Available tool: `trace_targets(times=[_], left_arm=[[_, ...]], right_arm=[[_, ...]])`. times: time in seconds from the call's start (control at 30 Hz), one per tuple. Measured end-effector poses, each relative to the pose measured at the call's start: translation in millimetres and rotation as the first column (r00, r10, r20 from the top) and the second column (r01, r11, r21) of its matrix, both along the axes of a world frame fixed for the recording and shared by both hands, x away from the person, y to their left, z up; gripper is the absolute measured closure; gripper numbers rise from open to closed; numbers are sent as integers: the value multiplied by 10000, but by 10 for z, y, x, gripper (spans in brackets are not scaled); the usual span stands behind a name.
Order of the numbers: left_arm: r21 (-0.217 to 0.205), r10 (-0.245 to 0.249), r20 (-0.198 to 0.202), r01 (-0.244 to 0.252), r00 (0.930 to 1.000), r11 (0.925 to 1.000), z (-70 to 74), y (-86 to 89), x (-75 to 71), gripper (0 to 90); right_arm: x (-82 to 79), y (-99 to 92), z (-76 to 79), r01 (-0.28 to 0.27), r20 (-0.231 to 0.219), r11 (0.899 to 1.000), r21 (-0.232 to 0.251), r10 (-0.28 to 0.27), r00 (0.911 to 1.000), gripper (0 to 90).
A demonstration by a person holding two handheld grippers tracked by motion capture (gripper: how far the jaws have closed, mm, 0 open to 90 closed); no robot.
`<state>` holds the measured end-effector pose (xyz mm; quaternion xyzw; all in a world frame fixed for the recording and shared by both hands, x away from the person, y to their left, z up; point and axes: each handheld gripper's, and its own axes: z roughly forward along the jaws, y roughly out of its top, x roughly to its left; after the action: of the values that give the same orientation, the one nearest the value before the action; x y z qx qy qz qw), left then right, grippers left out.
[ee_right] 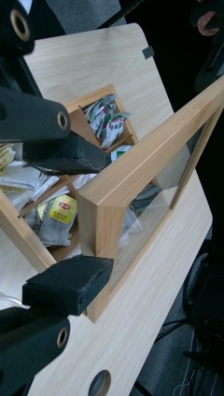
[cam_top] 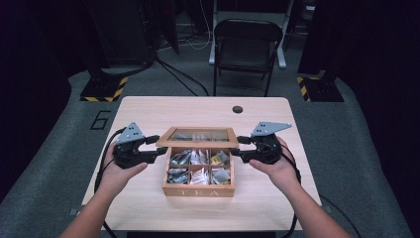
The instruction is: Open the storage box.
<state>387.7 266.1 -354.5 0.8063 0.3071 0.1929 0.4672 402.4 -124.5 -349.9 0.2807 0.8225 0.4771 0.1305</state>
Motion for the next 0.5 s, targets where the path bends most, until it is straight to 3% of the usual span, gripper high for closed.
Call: trace_targets(times=[0.2, 0.5], left_arm=[[243, 113, -137, -110, 9998, 9996, -62, -5, 133, 487], [39, 357, -114, -357, 9993, 9994, -105, -12, 265, 521]], right_arm=[[60, -6, 61, 19, -85, 9999, 111, -18, 10000, 479], [113, -3, 117, 54, -60, 9999, 122, -53, 10000, 486]])
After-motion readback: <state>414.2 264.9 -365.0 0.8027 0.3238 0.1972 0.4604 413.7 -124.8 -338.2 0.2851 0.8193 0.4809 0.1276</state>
